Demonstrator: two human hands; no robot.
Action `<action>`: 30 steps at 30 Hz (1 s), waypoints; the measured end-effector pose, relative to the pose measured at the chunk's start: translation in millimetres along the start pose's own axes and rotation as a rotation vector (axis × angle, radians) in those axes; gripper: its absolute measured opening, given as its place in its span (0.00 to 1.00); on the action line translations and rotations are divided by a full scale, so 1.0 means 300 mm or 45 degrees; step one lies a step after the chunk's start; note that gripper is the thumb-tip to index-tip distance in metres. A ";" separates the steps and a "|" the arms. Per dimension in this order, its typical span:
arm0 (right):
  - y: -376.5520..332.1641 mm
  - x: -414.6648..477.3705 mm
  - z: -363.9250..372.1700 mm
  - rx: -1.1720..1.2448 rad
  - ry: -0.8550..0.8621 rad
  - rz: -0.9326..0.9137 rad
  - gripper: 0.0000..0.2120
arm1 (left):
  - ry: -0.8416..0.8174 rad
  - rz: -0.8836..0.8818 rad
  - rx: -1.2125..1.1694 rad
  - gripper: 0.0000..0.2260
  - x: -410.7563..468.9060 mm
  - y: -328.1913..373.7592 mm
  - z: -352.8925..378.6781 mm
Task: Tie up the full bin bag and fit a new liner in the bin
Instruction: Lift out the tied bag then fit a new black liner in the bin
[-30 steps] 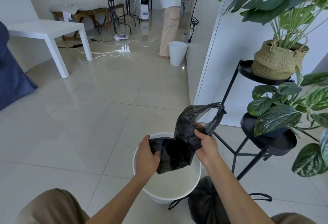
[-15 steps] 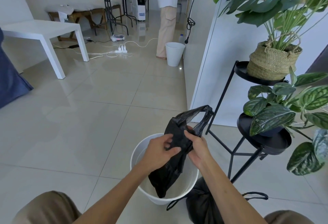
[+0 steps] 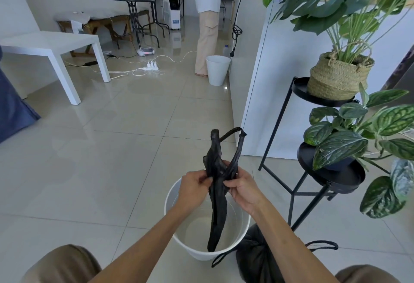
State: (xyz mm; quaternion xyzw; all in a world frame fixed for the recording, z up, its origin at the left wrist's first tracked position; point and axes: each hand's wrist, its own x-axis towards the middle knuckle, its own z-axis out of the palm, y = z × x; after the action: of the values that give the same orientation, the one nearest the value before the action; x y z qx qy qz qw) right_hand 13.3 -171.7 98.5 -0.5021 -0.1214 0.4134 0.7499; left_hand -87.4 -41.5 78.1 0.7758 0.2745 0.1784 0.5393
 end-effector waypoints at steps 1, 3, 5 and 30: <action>0.000 0.003 -0.002 -0.039 0.107 -0.026 0.26 | 0.051 -0.095 -0.116 0.07 0.003 -0.004 -0.013; 0.003 0.011 -0.029 -0.110 0.339 -0.079 0.22 | 0.172 -0.279 -0.302 0.08 0.008 -0.035 -0.054; 0.006 0.023 -0.072 -0.139 0.525 -0.109 0.20 | 0.263 -0.342 -0.303 0.08 0.017 -0.084 -0.102; -0.036 0.046 -0.165 -0.986 0.779 -0.092 0.09 | 0.325 -0.259 0.480 0.08 0.057 -0.129 -0.286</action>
State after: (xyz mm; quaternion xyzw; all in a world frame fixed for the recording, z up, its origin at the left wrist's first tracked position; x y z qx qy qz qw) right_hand 57.1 -195.5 81.4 -0.8377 -0.0579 0.1453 0.5233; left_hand -132.3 42.7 71.9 0.8023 0.4455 0.1652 0.3612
